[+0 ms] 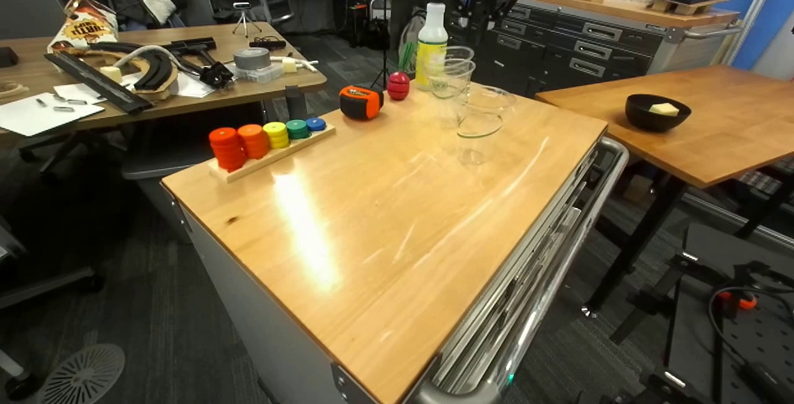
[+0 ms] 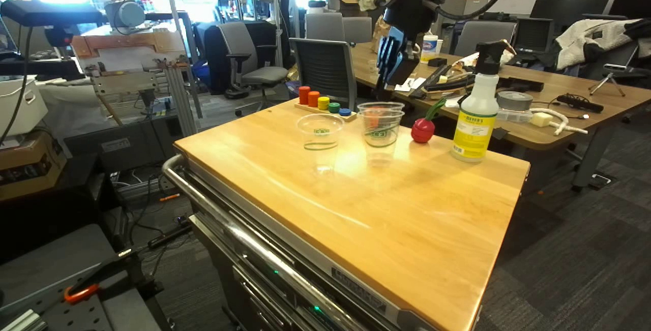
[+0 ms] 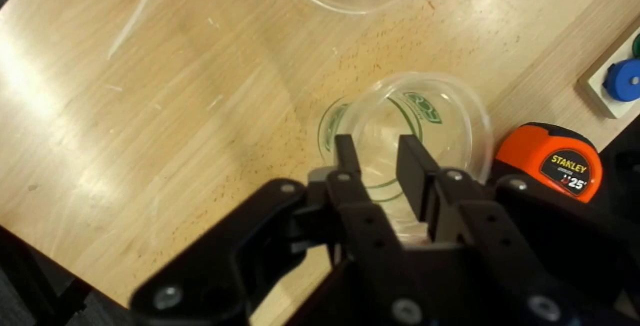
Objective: Stack the three clear cups together
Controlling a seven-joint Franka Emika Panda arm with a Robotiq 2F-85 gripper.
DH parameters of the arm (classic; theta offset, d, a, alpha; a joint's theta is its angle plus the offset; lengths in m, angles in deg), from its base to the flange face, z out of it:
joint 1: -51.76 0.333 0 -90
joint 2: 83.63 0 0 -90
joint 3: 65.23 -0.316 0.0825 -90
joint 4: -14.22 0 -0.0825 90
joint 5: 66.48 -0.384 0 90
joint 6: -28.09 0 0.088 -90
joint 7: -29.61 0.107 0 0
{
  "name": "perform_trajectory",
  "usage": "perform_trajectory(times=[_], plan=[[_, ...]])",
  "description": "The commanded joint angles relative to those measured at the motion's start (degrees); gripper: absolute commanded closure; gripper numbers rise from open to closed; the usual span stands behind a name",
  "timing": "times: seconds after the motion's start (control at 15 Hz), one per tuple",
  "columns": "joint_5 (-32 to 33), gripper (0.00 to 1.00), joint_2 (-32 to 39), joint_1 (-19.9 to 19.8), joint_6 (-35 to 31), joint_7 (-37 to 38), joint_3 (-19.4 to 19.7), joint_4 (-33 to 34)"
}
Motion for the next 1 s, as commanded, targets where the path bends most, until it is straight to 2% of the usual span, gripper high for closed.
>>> perform_trajectory(times=[0.0,0.33,0.73,0.93], plan=[[0.83,0.39,-1.76,0.64,-2.36,-2.18,-0.13,-1.1],[1.62,0.02,-3.82,0.93,-3.57,-3.69,-0.05,-1.86],[3.41,0.0,-5.95,0.84,-3.7,-4.18,0.46,-3.58],[6.61,0.0,-6.92,1.07,-3.79,-3.32,1.2,-5.1]])
